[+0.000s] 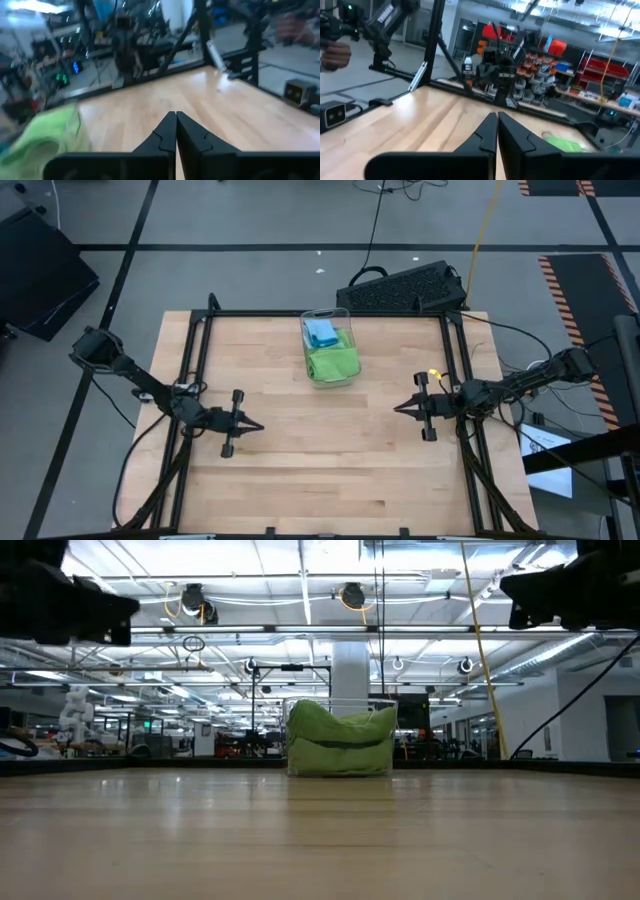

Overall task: Fold microfiber towels
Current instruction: Return to Home Position

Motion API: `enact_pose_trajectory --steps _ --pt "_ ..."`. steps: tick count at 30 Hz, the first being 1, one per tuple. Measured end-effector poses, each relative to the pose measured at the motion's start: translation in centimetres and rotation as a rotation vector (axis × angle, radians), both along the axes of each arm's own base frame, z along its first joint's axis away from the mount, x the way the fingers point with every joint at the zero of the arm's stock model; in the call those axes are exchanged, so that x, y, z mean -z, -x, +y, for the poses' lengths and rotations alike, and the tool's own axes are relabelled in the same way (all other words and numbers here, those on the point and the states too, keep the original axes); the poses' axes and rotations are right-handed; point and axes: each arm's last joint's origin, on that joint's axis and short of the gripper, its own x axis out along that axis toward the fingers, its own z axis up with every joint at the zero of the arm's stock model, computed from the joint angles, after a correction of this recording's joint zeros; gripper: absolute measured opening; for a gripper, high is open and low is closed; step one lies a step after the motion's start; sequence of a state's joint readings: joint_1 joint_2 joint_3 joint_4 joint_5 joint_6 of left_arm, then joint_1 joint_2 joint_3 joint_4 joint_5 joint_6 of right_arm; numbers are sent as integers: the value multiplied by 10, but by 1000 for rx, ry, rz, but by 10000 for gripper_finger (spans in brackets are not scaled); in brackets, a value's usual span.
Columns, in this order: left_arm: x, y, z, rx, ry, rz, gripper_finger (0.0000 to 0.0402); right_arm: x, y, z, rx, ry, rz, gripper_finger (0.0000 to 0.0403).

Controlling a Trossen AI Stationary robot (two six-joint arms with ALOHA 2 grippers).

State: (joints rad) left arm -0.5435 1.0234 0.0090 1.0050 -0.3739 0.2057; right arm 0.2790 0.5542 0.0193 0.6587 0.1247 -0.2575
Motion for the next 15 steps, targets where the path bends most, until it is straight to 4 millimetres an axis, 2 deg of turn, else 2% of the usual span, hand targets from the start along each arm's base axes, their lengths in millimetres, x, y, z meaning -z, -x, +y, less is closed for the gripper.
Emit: enact_pose_trajectory --steps 8,15 --pt "-8 8 7 13 -73 -13 8 -1 4 -1 1 41 -5 6" --pt "-14 19 15 -1 -70 -14 4 1 10 -3 0 53 22 6"
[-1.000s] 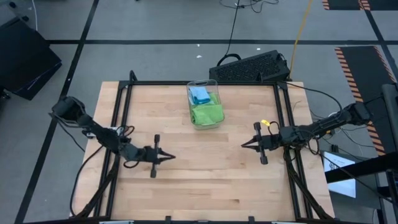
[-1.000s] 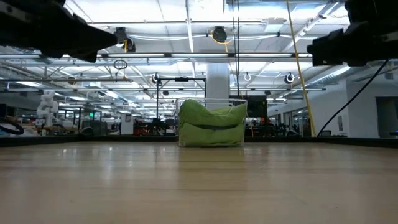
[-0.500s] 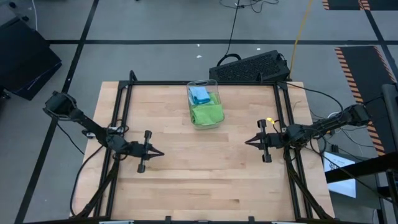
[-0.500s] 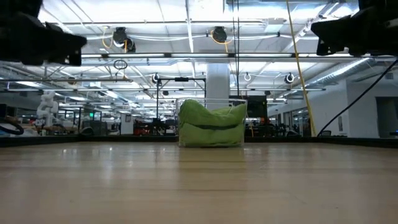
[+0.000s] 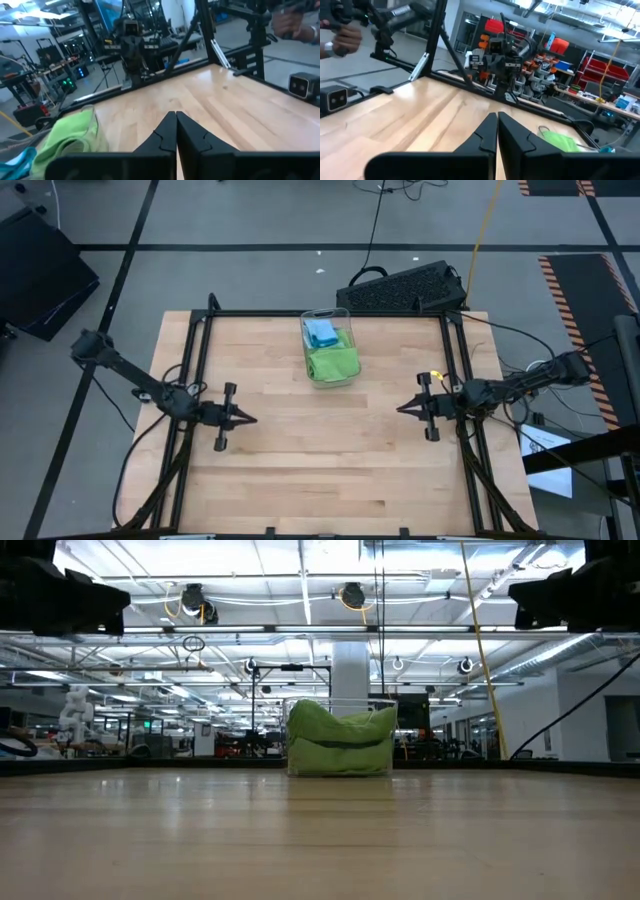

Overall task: Fold microfiber towels
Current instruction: Return to Home Position

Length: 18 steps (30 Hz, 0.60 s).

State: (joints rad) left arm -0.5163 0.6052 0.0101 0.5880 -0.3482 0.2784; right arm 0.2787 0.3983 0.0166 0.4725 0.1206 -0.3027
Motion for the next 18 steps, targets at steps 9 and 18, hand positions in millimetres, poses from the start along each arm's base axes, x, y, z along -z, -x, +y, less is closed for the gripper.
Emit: enact_pose_trajectory --steps 9,18 --pt "-4 15 9 -23 1 -13 4 1 8 -4 -18 59 1 6" --pt "-3 28 18 -54 10 -11 5 0 20 -6 -44 81 -29 6"
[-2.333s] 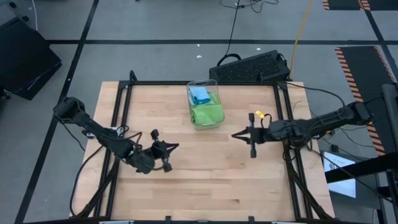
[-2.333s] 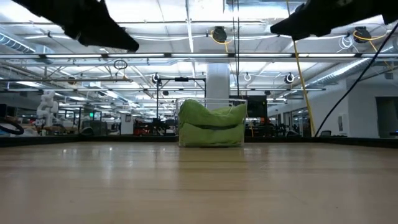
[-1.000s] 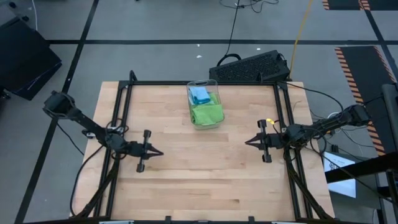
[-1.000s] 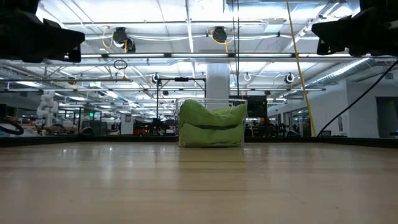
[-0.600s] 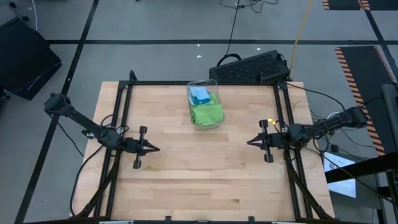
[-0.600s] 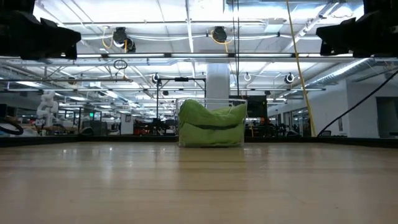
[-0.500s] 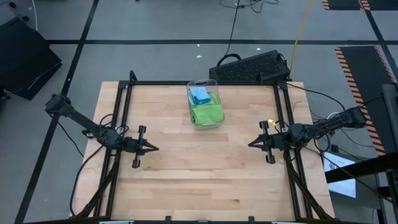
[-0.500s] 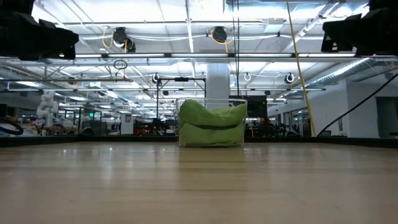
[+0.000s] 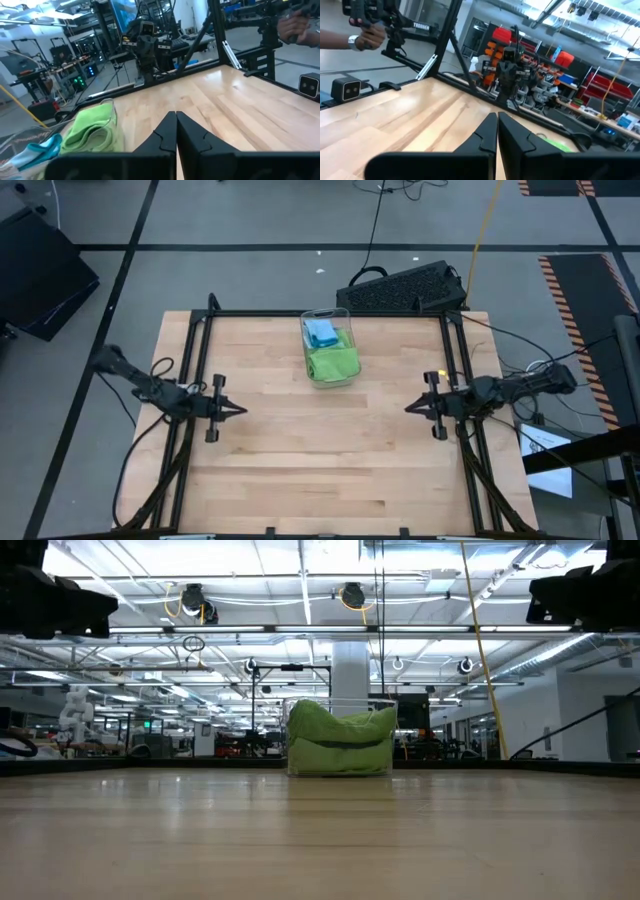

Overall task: Fold microfiber towels
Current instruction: Return to Home Position

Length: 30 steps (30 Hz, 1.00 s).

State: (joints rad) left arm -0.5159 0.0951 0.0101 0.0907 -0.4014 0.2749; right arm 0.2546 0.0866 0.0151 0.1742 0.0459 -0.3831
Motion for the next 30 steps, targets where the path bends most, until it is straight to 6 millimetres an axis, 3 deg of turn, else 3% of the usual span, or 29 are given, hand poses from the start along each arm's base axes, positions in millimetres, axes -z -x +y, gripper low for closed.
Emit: enact_pose_trajectory --steps 12,30 --pt "-5 3 8 -56 -7 -59 4 5 5 -3 -48 58 22 6" --pt "-3 -2 22 -92 34 -39 4 6 2 -21 83 -9 54 6"
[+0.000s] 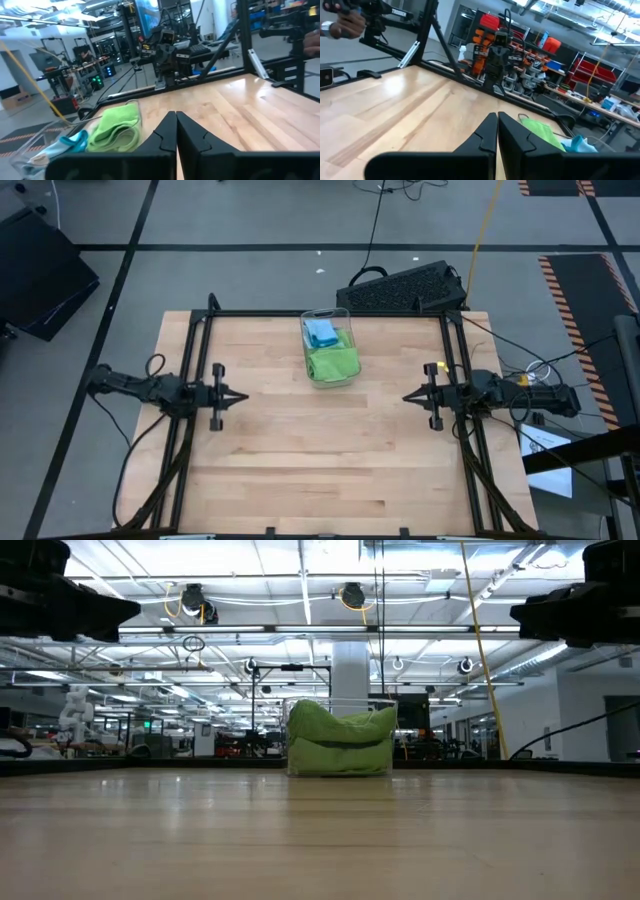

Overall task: Fold microfiber towels
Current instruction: Return to Home Position

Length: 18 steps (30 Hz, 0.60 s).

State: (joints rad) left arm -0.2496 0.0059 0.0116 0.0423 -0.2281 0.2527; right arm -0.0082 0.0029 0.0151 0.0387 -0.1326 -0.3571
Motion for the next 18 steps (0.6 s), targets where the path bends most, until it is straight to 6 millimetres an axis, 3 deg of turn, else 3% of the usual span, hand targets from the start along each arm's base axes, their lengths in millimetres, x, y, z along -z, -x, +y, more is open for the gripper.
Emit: enact_pose_trajectory --steps 18 --pt "4 -3 14 13 12 46 2 0 0 0 -1 -57 8 6"
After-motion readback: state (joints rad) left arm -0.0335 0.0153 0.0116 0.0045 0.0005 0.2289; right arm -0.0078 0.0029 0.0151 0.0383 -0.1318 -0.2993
